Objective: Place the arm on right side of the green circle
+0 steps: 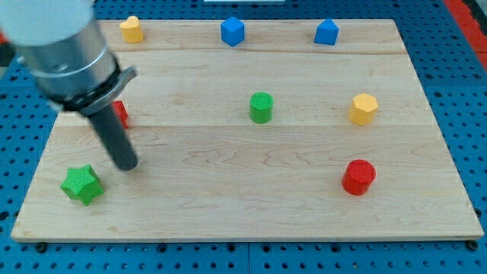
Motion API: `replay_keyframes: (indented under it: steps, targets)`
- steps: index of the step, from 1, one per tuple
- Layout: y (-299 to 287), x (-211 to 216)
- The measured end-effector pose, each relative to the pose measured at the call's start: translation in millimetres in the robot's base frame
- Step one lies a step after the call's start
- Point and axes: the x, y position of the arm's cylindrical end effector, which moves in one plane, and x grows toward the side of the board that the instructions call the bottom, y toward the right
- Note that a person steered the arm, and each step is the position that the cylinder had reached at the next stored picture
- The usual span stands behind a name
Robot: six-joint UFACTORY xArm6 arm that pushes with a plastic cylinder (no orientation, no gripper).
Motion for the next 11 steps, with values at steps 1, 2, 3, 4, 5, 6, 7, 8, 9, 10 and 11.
replay_keyframes:
  steps: [1,2,3,4,5,6,7,8,9,10,11]
  targets:
    - [41,-79]
    - [76,-123]
    - [185,-169]
    - [234,-151]
    - [245,-138]
    - [240,-118]
    - [218,-118]
    - [205,-103]
    - [194,-72]
    - [177,-82]
    - [162,-97]
